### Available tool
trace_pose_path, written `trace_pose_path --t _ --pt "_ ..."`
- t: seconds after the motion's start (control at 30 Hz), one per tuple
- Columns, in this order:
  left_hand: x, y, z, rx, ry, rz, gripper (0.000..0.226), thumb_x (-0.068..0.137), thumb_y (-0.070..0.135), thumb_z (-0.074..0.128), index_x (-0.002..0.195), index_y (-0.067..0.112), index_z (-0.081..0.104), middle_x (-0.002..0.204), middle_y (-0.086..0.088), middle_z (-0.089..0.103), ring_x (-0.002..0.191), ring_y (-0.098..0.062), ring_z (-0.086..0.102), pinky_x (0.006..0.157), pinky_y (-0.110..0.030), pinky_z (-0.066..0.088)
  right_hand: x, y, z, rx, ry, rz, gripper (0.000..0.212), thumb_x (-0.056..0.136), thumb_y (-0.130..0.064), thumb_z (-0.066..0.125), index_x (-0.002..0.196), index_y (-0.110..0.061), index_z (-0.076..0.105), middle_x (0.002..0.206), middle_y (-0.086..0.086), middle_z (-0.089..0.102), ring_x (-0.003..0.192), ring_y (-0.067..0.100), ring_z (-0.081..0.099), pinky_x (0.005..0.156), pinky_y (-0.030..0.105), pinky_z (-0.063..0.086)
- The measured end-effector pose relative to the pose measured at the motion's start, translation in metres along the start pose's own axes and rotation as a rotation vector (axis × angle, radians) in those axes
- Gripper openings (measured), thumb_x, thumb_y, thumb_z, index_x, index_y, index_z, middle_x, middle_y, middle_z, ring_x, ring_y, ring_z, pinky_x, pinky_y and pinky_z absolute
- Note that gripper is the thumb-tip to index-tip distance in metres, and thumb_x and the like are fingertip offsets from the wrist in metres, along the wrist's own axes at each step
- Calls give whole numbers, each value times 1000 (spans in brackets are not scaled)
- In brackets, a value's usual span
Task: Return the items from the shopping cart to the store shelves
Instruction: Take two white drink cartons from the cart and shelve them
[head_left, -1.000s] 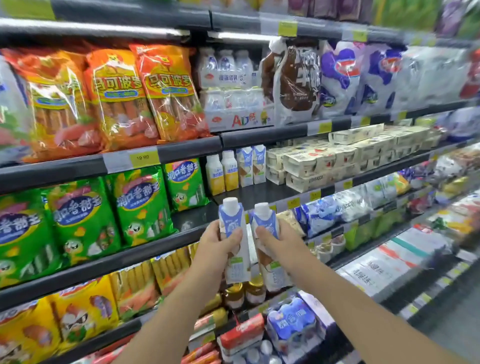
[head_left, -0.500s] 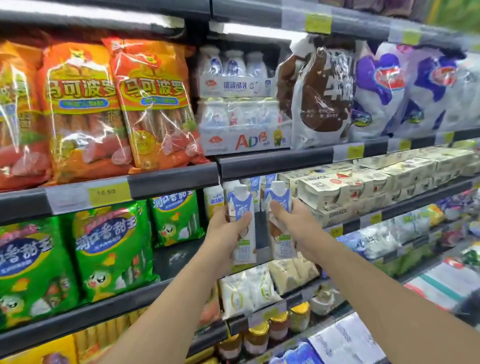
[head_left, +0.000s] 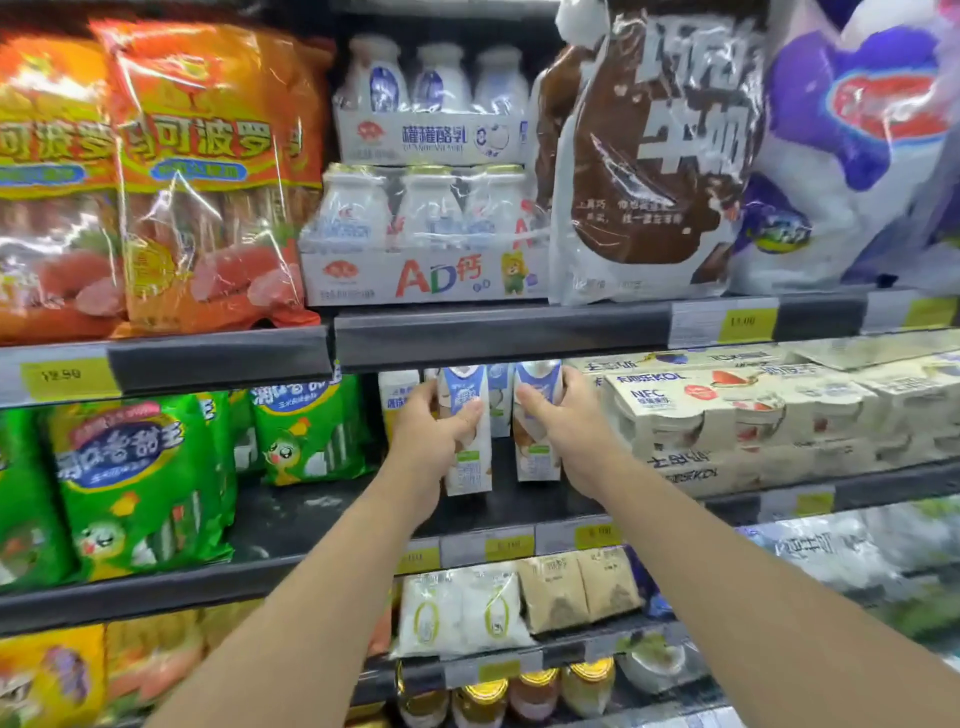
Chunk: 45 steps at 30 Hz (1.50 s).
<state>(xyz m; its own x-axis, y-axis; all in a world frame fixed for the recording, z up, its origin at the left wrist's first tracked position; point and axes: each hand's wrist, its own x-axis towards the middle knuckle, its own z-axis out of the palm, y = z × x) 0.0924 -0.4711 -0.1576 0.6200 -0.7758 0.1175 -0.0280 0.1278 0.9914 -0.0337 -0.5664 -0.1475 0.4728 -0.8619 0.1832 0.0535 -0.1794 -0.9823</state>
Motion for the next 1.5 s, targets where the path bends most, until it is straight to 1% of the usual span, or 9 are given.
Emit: trace_pose_path --t 0.2,0.33,0.43,0.53,0.57,0.8,0.97,1.17,1.5 --pt "2 -11 12 76 87 20 44 88 15 73 130 15 57 113 -8 70 96 -20 69 76 -30 55 12 5 -11 -18 -59 -37 29 95 -11 60 122 -6 51 104 -2 67 83 -6 68 63 11 53" --pt "2 -11 14 74 109 19 45 90 14 70 132 13 54 102 -2 68 77 -9 64 55 -13 51 15 7 -10 -98 -59 -46 23 96 -18 59 118 -15 52 107 -6 67 97 4 65 80 22 53" --pt "2 -10 19 79 90 35 41 91 12 70 129 16 56 100 2 70 82 -10 66 58 -14 51 10 8 -3 -191 12 -76 40 89 -16 67 122 -18 44 112 -4 62 102 8 62 89 26 49" --pt "3 -12 22 103 74 52 42 89 13 71 128 18 56 107 1 72 98 -16 70 71 -23 55 1 12 0 -252 79 -106 53 84 -8 72 123 -14 36 101 -13 51 86 -8 54 70 -1 38" --pt "4 -12 21 124 74 67 43 88 14 73 128 17 57 106 1 72 99 -16 69 72 -23 55 -1 15 0 -281 88 -113 54 85 -8 72 125 -13 35 99 -14 47 82 -9 51 66 -1 37" --pt "5 -17 1 478 51 130 56 73 19 87 123 19 63 102 4 70 95 -11 66 86 -29 55 -8 30 -1 -439 86 -135 57 81 -6 73 127 -14 39 122 0 54 111 11 51 95 27 42" --pt "5 -14 7 560 -20 156 33 78 15 83 107 20 68 89 16 68 81 5 61 67 -11 44 -4 28 -6 -544 114 -101 40 84 -17 74 112 -16 46 99 -7 60 94 12 58 80 27 46" --pt "9 -17 17 597 24 175 35 78 22 82 110 20 68 99 10 70 92 -7 65 78 -23 50 -3 25 -9 -651 152 -73 40 83 -26 75 107 -15 46 105 4 67 96 22 65 85 43 56" --pt "10 -15 26 671 92 166 39 79 26 82 111 19 61 97 10 64 86 -6 60 66 -16 42 -4 24 -8 -727 169 -58 35 85 -29 72 105 -14 47 108 6 66 99 23 65 82 40 56"
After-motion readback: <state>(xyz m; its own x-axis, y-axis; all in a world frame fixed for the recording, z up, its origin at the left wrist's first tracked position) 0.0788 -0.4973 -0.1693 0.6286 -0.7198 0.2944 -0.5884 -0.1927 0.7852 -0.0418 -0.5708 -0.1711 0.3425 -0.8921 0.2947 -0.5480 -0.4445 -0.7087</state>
